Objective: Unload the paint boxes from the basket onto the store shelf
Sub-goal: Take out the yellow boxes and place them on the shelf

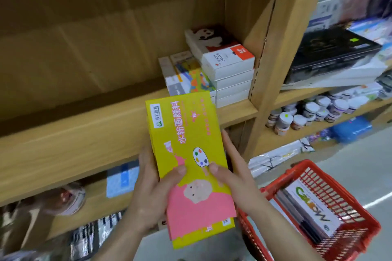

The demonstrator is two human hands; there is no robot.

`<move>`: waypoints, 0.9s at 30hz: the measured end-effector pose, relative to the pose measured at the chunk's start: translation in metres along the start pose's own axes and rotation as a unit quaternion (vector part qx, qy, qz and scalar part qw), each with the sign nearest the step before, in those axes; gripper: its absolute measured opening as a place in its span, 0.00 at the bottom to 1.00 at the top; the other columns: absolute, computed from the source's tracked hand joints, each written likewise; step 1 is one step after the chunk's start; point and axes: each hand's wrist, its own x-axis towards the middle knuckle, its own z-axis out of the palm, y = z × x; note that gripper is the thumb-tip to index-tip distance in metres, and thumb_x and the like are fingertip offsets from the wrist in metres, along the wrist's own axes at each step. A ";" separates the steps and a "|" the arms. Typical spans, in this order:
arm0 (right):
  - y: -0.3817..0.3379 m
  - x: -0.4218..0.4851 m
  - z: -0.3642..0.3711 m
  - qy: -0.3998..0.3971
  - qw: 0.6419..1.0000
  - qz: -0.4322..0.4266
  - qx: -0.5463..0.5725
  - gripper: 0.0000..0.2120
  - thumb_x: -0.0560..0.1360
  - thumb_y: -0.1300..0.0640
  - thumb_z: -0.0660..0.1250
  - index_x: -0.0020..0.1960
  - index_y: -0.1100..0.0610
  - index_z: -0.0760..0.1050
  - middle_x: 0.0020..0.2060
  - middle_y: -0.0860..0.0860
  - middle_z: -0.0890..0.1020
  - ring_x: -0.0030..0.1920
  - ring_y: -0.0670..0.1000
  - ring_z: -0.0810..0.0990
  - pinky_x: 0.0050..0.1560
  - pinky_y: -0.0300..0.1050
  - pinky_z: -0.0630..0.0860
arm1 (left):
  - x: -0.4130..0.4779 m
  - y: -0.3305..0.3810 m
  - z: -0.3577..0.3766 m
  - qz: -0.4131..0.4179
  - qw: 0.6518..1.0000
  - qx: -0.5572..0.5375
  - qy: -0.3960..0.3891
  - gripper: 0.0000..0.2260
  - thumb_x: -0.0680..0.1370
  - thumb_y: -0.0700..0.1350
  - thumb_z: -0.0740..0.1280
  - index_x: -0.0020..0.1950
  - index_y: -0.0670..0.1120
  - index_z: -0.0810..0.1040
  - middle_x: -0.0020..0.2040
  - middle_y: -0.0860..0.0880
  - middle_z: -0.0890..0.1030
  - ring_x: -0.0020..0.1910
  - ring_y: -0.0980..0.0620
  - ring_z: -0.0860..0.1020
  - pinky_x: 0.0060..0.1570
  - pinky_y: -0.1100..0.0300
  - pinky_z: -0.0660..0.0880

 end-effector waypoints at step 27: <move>-0.020 0.117 0.127 0.039 0.984 0.074 -0.156 0.25 0.73 0.36 0.67 0.70 0.38 0.74 0.61 0.30 0.79 0.59 0.35 0.81 0.55 0.34 0.77 | 0.094 -0.003 -0.165 -0.056 0.996 0.012 0.066 0.38 0.72 0.64 0.70 0.80 0.54 0.64 0.77 0.54 0.71 0.71 0.58 0.73 0.68 0.58 0.69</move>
